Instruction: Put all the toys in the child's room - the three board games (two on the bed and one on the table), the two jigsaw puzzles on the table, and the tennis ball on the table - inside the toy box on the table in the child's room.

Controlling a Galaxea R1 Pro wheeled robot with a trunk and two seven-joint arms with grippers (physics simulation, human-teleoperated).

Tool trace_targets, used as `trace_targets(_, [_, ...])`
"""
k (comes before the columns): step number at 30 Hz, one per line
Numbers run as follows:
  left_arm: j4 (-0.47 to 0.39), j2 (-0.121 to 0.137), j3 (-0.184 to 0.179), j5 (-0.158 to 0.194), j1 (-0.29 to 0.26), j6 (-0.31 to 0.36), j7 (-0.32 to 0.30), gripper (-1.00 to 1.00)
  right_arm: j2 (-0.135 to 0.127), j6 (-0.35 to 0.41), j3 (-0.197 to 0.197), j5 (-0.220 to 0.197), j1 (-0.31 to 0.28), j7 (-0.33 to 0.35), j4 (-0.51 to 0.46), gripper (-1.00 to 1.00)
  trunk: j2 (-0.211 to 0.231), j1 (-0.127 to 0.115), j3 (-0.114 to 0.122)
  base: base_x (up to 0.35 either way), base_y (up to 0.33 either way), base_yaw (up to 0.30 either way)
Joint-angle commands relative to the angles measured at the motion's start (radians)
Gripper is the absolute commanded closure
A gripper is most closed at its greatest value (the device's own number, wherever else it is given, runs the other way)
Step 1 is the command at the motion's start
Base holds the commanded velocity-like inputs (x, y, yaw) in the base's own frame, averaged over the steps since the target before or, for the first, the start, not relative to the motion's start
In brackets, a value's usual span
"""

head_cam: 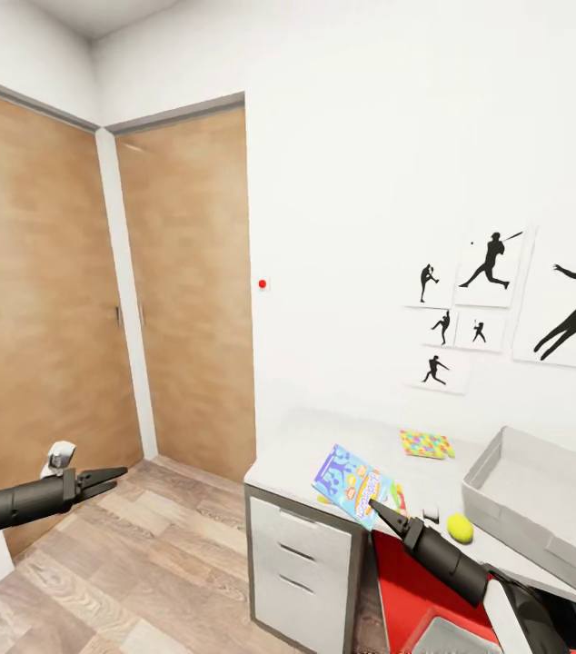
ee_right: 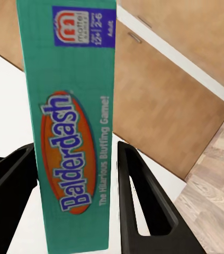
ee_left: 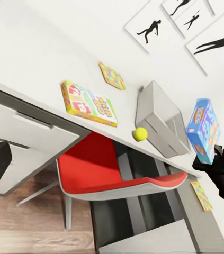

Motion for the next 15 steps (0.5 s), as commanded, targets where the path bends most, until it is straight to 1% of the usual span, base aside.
trace_targets(1, [-0.001,0.000,0.002,-0.010,0.000,0.010,-0.009,-1.00,0.000,0.007,0.000,-0.005,-0.001,0.001,0.001,1.00,-0.001,0.000,0.000,0.000,0.130,-0.281])
trace_targets(5, [-0.001,-0.001,0.002,-0.010,0.000,0.010,-0.009,-1.00,-0.001,0.007,0.000,-0.005,-0.001,0.001,0.001,1.00,-0.001,0.000,0.001,0.000,0.062,-0.281])
trace_targets(15, [-0.001,0.000,0.002,-0.010,0.000,0.010,-0.009,-1.00,-0.001,0.008,0.000,-0.005,-0.001,0.001,0.001,1.00,-0.001,0.000,-0.001,0.000,0.007,-0.271])
